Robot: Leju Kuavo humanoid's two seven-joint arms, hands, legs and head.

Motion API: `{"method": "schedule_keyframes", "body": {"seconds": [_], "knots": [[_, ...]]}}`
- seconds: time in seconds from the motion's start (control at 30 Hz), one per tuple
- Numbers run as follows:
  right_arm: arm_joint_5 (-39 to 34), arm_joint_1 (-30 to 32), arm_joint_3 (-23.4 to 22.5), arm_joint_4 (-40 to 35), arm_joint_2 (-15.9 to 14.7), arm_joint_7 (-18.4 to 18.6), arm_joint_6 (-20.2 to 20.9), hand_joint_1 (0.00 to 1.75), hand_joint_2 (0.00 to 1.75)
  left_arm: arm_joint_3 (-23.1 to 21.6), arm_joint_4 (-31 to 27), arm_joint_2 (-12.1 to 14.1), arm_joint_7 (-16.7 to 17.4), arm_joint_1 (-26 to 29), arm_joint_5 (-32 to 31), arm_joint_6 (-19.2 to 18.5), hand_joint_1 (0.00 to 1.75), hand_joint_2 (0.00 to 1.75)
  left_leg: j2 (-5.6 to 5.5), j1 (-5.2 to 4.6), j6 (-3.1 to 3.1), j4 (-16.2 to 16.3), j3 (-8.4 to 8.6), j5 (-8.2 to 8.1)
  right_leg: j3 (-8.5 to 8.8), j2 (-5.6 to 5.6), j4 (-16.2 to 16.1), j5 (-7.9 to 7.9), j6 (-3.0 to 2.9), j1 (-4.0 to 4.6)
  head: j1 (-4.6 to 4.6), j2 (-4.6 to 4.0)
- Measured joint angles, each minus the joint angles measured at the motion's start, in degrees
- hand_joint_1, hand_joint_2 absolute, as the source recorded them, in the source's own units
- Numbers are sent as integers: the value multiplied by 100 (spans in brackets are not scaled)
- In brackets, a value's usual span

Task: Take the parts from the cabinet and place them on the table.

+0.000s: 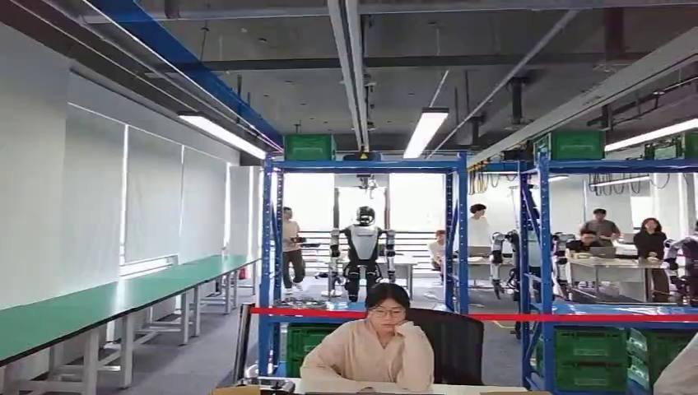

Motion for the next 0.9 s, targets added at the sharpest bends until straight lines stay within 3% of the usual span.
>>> {"method": "schedule_keyframes", "body": {"seconds": [0.03,0.07,0.1,0.2,0.27,0.3,0.37,0.4,0.43,0.47,0.57,0.6,0.7,0.77,0.8,0.87,0.9], "knots": [[-119,-26,-42,37,22,-88,2,0,0,0,0,7,2,-5,9,2,0,175,2,8,5,-500,246,253,12,8,12,-15,17,-1,0,0],[-244,-50,-99,64,48,-189,20,0,0,0,0,7,-15,-8,26,-4,0,0,5,13,14,-895,429,348,13,20,37,-36,45,6,0,0],[-443,-82,-148,94,59,-349,65,0,0,0,0,7,-37,-17,35,-19,0,0,0,0,39,-999,481,294,-24,46,94,-53,73,54,0,0],[-1155,-133,-364,125,98,-967,384,0,0,2,0,9,-90,-11,41,-57,0,0,-2,-24,115,-962,462,300,-14,65,50,-20,135,33,0,0],[-1623,-184,-511,140,101,-1315,707,0,0,2,0,9,-94,-18,42,-57,0,0,15,20,190,-995,472,344,-42,46,141,-134,204,24,-2,0],[-1807,-224,-538,149,101,-1424,800,0,0,2,0,20,-98,-18,46,-52,0,0,16,22,223,-995,466,345,-148,30,417,-337,238,10,0,0],[-2299,-268,-586,168,87,-1761,1098,0,0,2,0,28,-103,-8,50,-52,0,0,17,21,230,-994,466,346,-537,12,1347,-785,279,-14,0,0],[-2543,-267,-617,173,79,-1892,1229,0,0,2,0,33,-103,3,52,-52,0,0,17,22,231,-992,467,345,-717,5,1755,-914,293,-20,0,0],[-2840,-273,-630,169,64,-2019,1409,0,0,2,0,35,-103,13,53,-54,0,0,17,22,230,-991,469,345,-782,2,1890,-900,302,-30,0,0],[-3153,-290,-627,155,31,-2099,1586,0,0,2,0,35,-105,19,57,-57,0,0,14,22,230,-991,474,345,-702,0,1720,-759,303,-35,0,0],[-3981,-401,-599,61,-107,-2243,2017,0,0,4,0,35,-107,24,87,-63,0,0,-4,23,211,-991,497,334,-23,-2,293,-56,246,-34,0,0],[-4229,-473,-559,44,-166,-2265,2116,0,0,4,0,42,-111,23,92,-66,0,0,-9,-16,186,-983,479,328,74,2,103,-102,226,3,0,0],[-5175,-570,-330,-114,-418,-2309,2555,0,0,4,0,70,-120,53,103,-105,0,0,-8,5,96,-1018,466,359,41,1,74,-104,152,23,2,0],[-5763,-636,-161,-271,-599,-2363,2809,0,0,7,0,105,-135,60,103,-109,0,0,1,-2,46,-984,455,285,73,-23,-14,-43,64,-31,0,0],[-6102,-669,-72,-374,-706,-2407,2907,0,0,7,0,105,-140,61,101,-129,0,0,1,-6,41,-798,370,129,71,-26,-28,-34,27,-34,0,0],[-6781,-671,50,-544,-900,-2524,3086,0,0,9,0,118,-140,68,103,-127,0,0,1,-5,28,119,-34,-332,69,-35,-26,-36,13,-21,0,0],[-7031,-626,79,-628,-971,-2575,3117,0,0,11,0,122,-140,80,103,-127,0,0,1,-9,20,526,-220,-468,69,-37,-24,-39,8,-15,0,0]]}}
